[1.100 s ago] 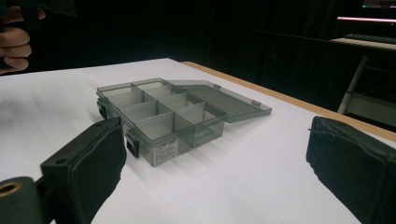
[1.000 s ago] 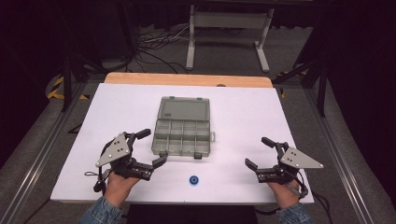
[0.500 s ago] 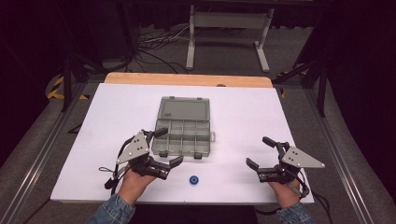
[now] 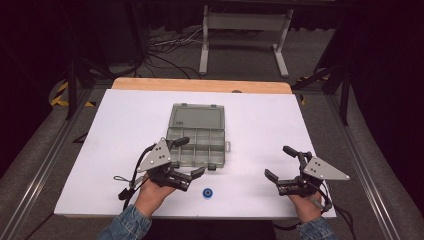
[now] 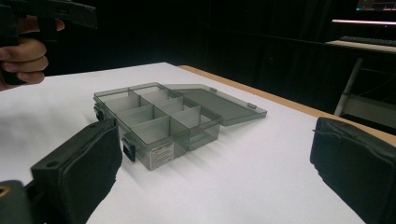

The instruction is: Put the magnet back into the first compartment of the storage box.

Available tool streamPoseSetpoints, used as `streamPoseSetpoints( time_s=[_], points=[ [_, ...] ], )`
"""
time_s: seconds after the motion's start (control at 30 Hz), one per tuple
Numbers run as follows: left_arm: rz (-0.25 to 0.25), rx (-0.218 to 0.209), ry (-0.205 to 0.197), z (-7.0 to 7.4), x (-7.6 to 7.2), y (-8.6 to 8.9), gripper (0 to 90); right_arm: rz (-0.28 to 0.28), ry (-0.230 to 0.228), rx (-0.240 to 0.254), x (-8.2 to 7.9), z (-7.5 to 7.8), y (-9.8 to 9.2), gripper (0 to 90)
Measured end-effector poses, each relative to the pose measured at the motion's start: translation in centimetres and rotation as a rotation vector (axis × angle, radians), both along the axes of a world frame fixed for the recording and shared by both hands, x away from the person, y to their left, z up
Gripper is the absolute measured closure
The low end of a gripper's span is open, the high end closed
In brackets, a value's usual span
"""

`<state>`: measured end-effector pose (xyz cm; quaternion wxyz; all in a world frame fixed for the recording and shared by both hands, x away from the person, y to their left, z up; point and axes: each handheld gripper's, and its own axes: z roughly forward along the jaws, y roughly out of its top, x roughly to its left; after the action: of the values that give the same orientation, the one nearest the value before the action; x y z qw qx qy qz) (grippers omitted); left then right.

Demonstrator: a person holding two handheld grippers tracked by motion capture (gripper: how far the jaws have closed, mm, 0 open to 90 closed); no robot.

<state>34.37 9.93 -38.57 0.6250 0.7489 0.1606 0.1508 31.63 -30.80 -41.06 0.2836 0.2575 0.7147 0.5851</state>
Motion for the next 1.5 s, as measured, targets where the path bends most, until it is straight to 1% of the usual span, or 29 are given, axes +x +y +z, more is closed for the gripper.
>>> streamPoseSetpoints(
  time_s=[0.07,0.1,0.17,0.2,0.23,0.27,0.33,0.37,0.4,0.43,0.47,0.5,0.53,0.6,0.67,0.7,0.8,0.9,1.0,1.07,1.13,1.17,1.23,1.27,1.3,1.37,1.43,1.5],
  points=[
    [-0.006,0.022,0.006,0.0,0.1,-0.3,2.6,-0.002,0.001,-0.001,0.0,0.0,0.0,2.7],
    [-0.006,0.022,0.006,0.0,0.1,-0.5,2.6,-0.003,0.000,-0.003,0.0,0.0,0.0,2.7],
    [0.002,0.054,0.001,0.1,0.1,-0.7,2.9,-0.003,0.002,-0.002,-0.1,0.0,0.0,2.7],
    [0.003,0.075,0.006,0.2,0.2,-0.8,3.1,-0.001,-0.001,-0.003,0.0,0.0,-0.1,2.8],
    [0.003,0.075,0.006,0.2,0.2,-0.8,3.4,0.004,0.001,0.001,0.0,0.0,-0.1,3.1],
    [0.004,0.103,0.005,0.3,0.3,-0.9,3.9,0.009,0.002,0.003,0.0,0.0,-0.1,4.0],
    [0.001,0.144,0.016,0.7,0.3,-1.0,5.3,0.007,0.006,-0.012,0.0,0.0,0.0,5.0],
    [-0.002,0.169,0.013,0.9,0.3,-1.1,6.2,0.012,0.007,-0.011,0.0,0.0,0.0,5.7],
    [-0.002,0.169,0.013,0.9,0.3,-1.1,7.2,0.012,0.007,-0.011,0.0,0.0,0.0,5.7],
    [0.000,0.190,0.015,1.0,0.3,-1.2,7.8,0.015,0.006,-0.012,0.0,0.0,0.0,5.8],
    [0.000,0.259,0.004,1.4,0.1,-1.5,8.5,0.014,0.009,-0.014,0.0,0.1,0.0,6.0],
    [0.006,0.294,-0.004,1.6,0.0,-1.7,9.0,0.012,0.011,-0.015,0.0,0.1,0.0,6.0],
    [0.006,0.294,-0.004,1.6,0.0,-1.7,9.2,0.012,0.011,-0.015,0.0,0.1,0.0,6.0],
    [-0.002,0.347,-0.015,1.8,-0.2,-2.0,9.2,0.011,0.014,-0.012,0.0,0.1,-0.1,6.0],
    [-0.009,0.397,-0.012,2.1,-0.4,-2.4,9.1,0.011,0.017,-0.014,0.0,0.0,-0.1,6.1],
    [-0.009,0.397,-0.012,2.1,-0.4,-2.4,9.1,0.011,0.017,-0.015,0.0,0.0,-0.1,6.0],
    [-0.037,0.423,0.025,2.2,-0.3,-2.8,9.1,0.011,0.019,-0.015,0.1,0.0,-0.1,6.0],
    [-0.054,0.475,0.067,2.2,-0.1,-3.3,9.2,0.012,0.021,-0.017,0.1,0.0,-0.1,6.1],
    [-0.068,0.512,0.107,2.2,0.1,-3.7,10.1,0.013,0.027,-0.015,0.1,-0.1,-0.1,6.0],
    [-0.078,0.552,0.143,2.1,0.2,-4.1,10.5,0.017,0.030,-0.011,0.2,-0.1,-0.1,6.0],
    [-0.079,0.576,0.177,2.0,0.4,-4.4,9.2,0.018,0.036,-0.011,0.2,-0.1,-0.1,6.1],
    [-0.079,0.596,0.198,2.0,0.5,-4.5,9.2,0.018,0.037,-0.010,0.2,-0.1,-0.1,6.1],
    [-0.071,0.616,0.209,2.0,0.5,-4.7,9.2,0.020,0.040,-0.011,0.2,-0.2,-0.1,6.1],
    [-0.075,0.623,0.218,2.0,0.6,-4.7,9.4,0.020,0.040,-0.012,0.2,-0.2,-0.1,6.0],
    [-0.075,0.623,0.218,2.0,0.6,-4.7,9.5,0.020,0.040,-0.012,0.2,-0.2,-0.1,6.0],
    [-0.078,0.653,0.244,2.0,0.6,-4.9,9.6,0.021,0.040,-0.013,0.2,-0.2,0.0,6.0],
    [-0.080,0.674,0.258,2.0,0.7,-4.9,9.6,0.021,0.041,-0.014,0.3,-0.2,0.0,6.1],
    [-0.079,0.677,0.258,2.1,0.7,-4.9,10.5,0.024,0.044,-0.013,0.3,-0.2,0.0,6.1]
  ],
)
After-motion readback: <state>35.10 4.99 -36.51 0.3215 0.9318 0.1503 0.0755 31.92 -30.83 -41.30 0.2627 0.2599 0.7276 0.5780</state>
